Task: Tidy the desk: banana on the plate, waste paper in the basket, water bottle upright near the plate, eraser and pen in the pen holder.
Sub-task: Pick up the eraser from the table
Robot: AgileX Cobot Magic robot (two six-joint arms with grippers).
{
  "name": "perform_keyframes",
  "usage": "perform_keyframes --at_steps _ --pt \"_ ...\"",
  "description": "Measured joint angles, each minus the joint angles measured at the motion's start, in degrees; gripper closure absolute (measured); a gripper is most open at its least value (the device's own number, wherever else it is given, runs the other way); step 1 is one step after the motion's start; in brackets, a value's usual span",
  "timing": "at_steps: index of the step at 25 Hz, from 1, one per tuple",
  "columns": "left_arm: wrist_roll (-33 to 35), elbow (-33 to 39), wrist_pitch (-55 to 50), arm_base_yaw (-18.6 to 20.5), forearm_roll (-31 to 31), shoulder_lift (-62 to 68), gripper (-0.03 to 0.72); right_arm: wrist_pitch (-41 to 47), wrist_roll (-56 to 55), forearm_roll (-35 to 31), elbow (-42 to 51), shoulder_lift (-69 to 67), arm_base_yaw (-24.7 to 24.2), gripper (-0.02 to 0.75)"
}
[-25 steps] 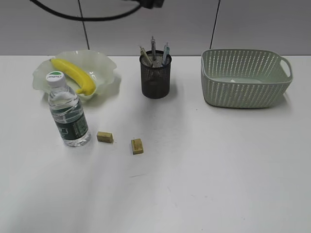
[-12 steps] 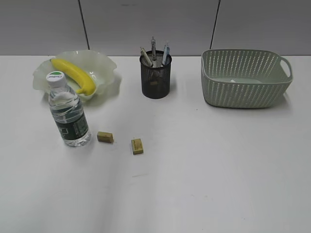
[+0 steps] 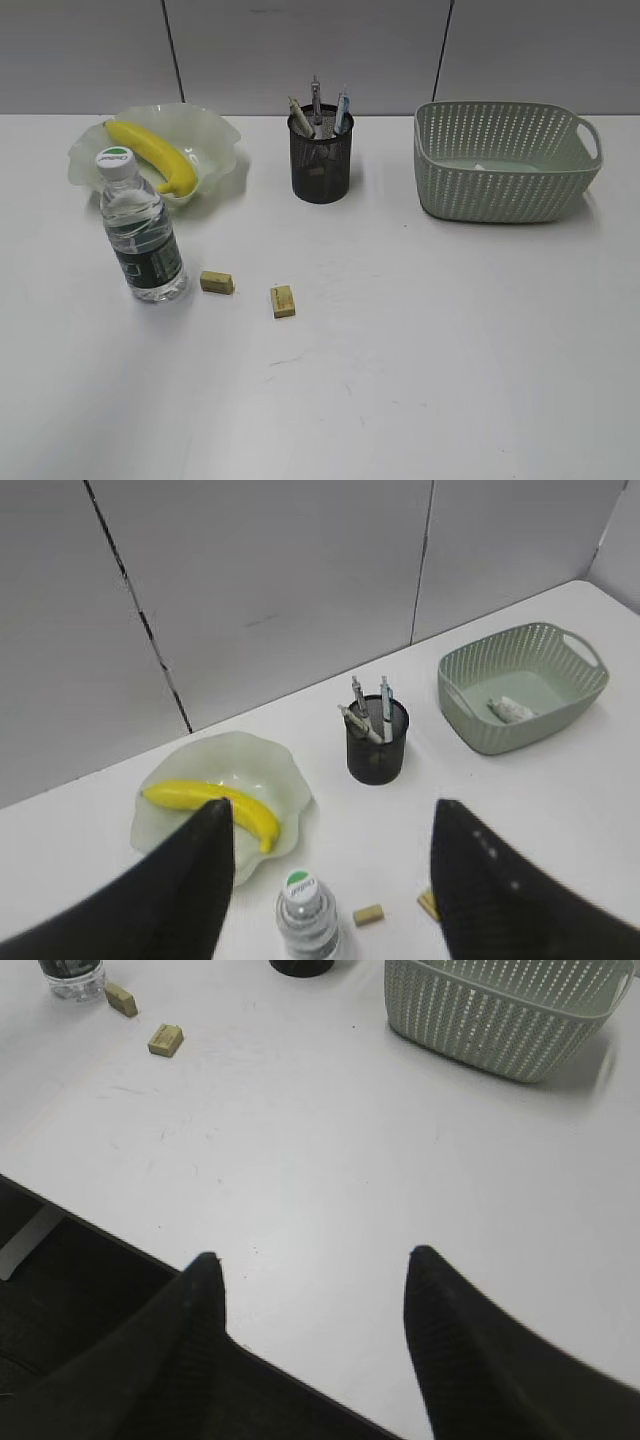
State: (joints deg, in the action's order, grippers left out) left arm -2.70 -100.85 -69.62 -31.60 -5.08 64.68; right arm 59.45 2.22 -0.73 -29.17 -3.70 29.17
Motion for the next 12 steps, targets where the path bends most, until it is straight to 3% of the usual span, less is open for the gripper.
perform_keyframes --at_steps 5,12 --pt "-0.1 17.2 0.0 0.0 0.0 -15.8 0.239 -0.9 1.0 0.0 -0.5 -3.7 0.0 0.283" --pt "-2.0 45.6 -0.1 0.0 -0.4 -36.8 0.244 -11.0 7.2 -0.1 -4.7 -17.2 0.0 0.283"
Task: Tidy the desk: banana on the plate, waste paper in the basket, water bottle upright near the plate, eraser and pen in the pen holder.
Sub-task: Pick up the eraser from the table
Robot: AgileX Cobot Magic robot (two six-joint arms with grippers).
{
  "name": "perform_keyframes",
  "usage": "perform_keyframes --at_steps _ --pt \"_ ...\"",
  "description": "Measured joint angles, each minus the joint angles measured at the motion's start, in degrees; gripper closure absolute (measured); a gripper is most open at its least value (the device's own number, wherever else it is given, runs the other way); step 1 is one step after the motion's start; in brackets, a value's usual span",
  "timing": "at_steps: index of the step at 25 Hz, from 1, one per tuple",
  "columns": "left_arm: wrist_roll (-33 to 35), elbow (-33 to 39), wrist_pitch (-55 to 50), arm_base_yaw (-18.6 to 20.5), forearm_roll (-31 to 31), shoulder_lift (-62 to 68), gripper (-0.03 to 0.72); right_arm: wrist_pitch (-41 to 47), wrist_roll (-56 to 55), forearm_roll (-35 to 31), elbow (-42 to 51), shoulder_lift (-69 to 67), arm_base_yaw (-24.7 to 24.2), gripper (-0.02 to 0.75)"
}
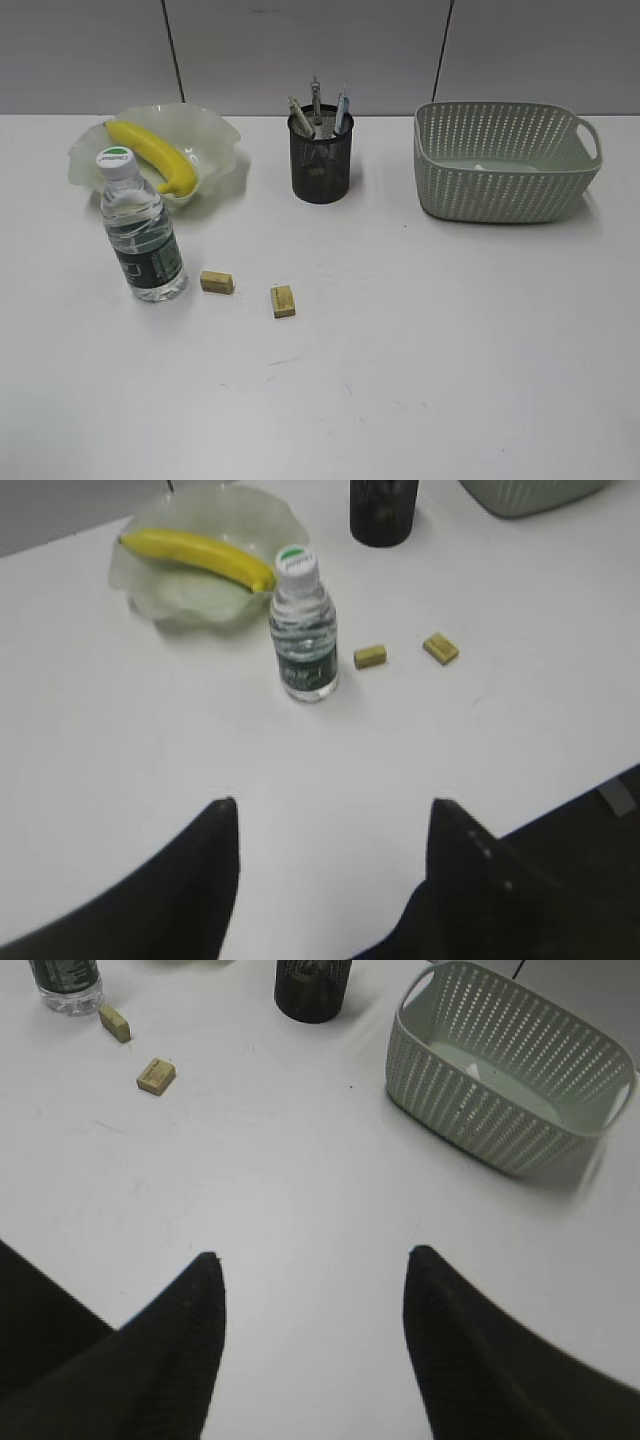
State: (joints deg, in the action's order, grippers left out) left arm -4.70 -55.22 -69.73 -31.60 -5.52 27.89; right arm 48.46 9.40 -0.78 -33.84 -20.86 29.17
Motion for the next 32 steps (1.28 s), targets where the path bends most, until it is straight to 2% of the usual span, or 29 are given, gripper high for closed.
perform_keyframes --at_steps 5,10,17,27,32 --pt "-0.3 14.3 3.5 0.0 0.0 -12.4 0.244 -6.7 5.7 -1.7 -5.4 -15.6 0.0 0.283" --pt "-0.4 22.9 8.6 0.0 0.0 -20.8 0.244 -9.6 10.9 -6.7 -13.8 -32.3 0.0 0.283" --pt "-0.4 24.4 9.0 0.0 -0.4 -23.0 0.264 -10.5 18.8 -11.3 -27.9 -52.8 0.8 0.283" --pt "-0.5 24.4 9.2 0.0 -0.4 -23.0 0.27 -11.2 24.1 -6.9 -45.9 -79.7 12.8 0.283" --pt "-0.5 24.4 9.2 0.0 -0.4 -23.0 0.27 -6.2 24.1 -6.6 -57.5 -93.9 15.2 0.283"
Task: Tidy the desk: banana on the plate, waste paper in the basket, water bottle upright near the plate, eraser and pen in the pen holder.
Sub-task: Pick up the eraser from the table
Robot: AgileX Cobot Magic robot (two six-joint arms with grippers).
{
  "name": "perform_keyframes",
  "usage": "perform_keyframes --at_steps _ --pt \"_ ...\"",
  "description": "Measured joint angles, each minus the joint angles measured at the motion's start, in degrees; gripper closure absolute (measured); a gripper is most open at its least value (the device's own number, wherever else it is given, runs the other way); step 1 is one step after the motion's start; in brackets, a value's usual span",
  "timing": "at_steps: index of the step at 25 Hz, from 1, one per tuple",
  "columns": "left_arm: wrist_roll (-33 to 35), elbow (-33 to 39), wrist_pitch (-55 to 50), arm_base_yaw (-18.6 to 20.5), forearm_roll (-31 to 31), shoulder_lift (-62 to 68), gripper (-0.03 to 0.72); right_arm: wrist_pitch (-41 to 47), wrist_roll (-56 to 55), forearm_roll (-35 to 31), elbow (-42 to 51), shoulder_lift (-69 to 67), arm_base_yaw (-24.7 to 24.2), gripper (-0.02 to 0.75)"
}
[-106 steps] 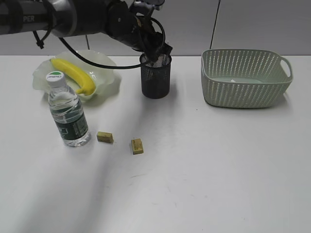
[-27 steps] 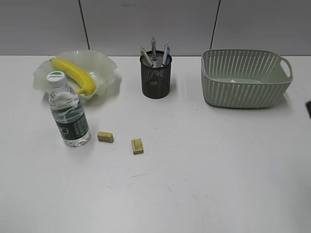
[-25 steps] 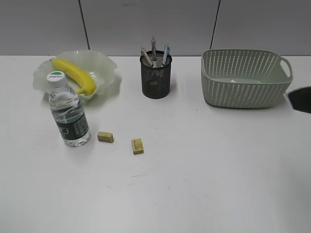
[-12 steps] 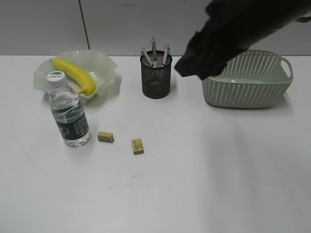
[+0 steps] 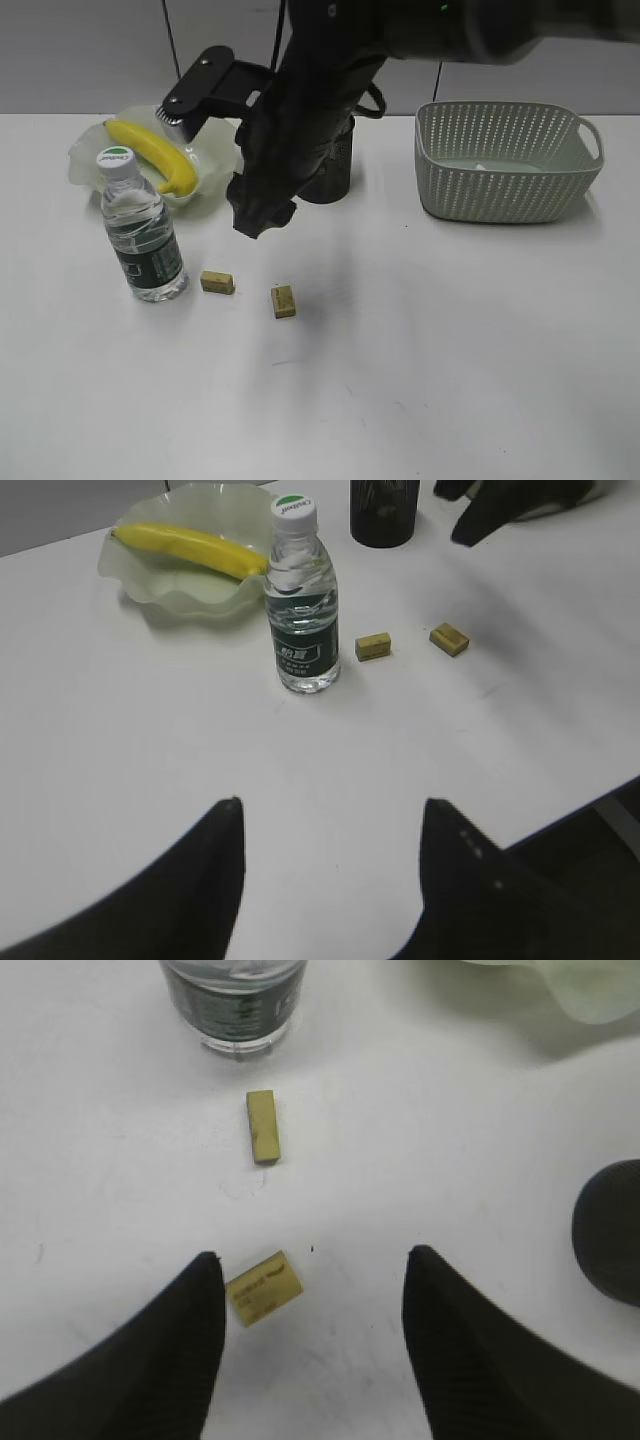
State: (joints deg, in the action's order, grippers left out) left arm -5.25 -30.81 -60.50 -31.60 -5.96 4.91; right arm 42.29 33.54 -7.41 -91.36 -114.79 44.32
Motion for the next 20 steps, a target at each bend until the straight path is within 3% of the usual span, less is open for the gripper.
perform_keyframes --at_steps 4,7,10,20 --pt "0.0 0.0 0.0 0.0 0.0 0.0 0.273 2.1 0.3 -0.6 -8.5 -9.0 0.0 0.281" --pt "0.0 0.0 0.0 0.0 0.0 0.0 0.276 1.9 3.0 -4.5 -12.6 -13.4 0.0 0.278" --pt "0.0 0.0 0.0 0.0 0.0 0.0 0.278 0.5 6.1 -8.0 -13.7 -16.5 0.0 0.277" --pt "0.0 0.0 0.1 0.0 0.0 0.0 0.279 -4.4 7.3 -9.0 -13.8 -21.4 0.0 0.276"
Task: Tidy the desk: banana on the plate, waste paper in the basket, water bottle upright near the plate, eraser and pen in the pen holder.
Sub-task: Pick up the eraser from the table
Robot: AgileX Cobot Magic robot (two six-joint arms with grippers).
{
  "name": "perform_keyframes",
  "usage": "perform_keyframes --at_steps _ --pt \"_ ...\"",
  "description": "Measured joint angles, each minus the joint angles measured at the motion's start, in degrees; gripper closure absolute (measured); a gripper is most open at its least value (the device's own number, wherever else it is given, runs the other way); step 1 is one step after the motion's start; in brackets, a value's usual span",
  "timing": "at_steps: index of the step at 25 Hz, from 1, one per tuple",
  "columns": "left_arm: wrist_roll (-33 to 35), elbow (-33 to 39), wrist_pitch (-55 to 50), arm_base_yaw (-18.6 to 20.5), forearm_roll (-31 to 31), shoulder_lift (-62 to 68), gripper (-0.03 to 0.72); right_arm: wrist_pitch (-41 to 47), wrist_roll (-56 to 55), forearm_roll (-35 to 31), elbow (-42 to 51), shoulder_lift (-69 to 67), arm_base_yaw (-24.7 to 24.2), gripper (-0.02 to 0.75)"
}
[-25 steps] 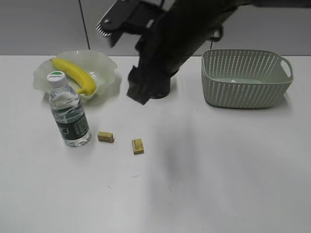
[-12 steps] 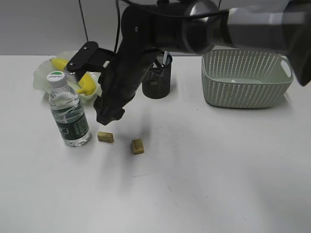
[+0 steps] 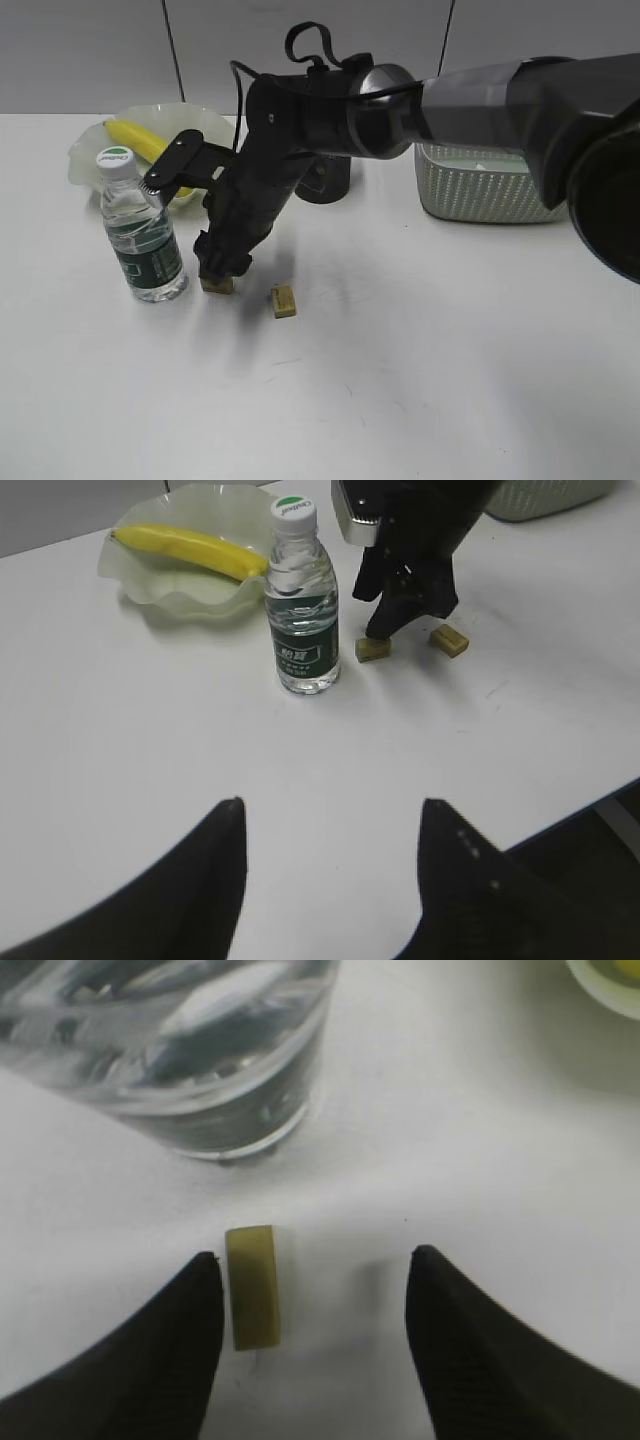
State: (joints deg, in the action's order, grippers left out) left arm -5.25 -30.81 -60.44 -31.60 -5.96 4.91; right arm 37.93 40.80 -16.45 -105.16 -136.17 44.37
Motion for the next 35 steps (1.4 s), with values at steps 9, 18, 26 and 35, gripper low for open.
perform_keyframes --at_steps 9,18,26,35 --pt "0.0 0.0 0.0 0.0 0.0 0.0 0.284 -0.9 0.1 -1.6 0.0 -2.4 0.0 0.279" --pt "0.0 0.0 0.0 0.0 0.0 0.0 0.295 -2.0 0.1 -1.8 0.0 -2.7 0.0 0.386" --pt "0.0 0.0 0.0 0.0 0.0 0.0 0.297 -0.5 0.1 -1.8 -0.1 -2.7 0.0 0.602" --pt "0.0 0.0 0.0 0.0 0.0 0.0 0.298 3.7 0.1 -0.5 -0.4 -1.5 0.0 0.607"
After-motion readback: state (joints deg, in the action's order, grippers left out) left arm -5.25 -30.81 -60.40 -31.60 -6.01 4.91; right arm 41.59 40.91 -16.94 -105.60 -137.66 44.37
